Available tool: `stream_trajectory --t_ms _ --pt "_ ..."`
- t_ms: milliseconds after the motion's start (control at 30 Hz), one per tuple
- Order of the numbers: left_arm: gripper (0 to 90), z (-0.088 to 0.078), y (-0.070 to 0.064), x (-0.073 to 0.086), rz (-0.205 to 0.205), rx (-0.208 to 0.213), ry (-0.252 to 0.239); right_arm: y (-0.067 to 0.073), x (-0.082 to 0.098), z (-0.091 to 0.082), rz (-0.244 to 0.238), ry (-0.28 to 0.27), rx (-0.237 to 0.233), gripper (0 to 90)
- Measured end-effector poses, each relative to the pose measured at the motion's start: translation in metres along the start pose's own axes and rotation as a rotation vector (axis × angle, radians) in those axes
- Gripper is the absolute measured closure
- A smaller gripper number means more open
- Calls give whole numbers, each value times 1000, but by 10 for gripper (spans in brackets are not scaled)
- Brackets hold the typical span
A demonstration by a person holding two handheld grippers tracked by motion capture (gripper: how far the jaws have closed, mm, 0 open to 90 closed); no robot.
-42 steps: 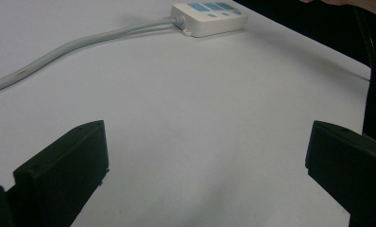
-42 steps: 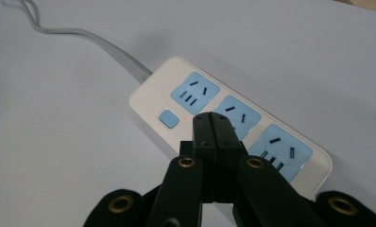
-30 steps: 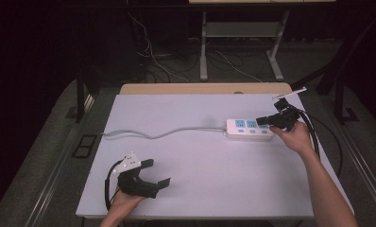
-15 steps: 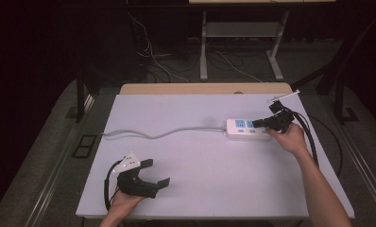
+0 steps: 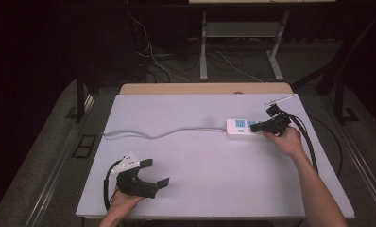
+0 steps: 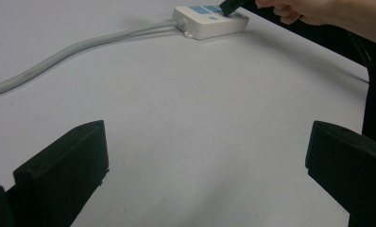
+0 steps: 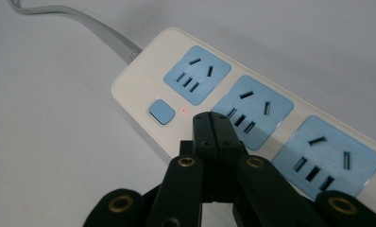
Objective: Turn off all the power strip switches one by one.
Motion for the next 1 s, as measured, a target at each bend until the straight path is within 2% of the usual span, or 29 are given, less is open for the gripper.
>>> stream_trajectory --t_ms 200,700,933,1000 --pt "0 0 -1 0 1 2 1 0 0 0 2 0 -1 900" --pt "0 1 -1 0 4 8 6 -3 5 0 20 -62 -34 900" --pt "0 0 -1 0 4 7 5 -2 7 0 14 -87 -30 900" --pt "0 0 -1 0 4 8 3 -3 7 0 27 -89 -29 900"
Point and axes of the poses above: each handheld gripper's, and its own axes: z roughly forward along the jaws, x roughly out of its underside, y roughly to its left, the point moved 7 cm from there along z, roughly forward along the jaws, and after that the axes turned 5 degrees about z, right-handed, at the moved point
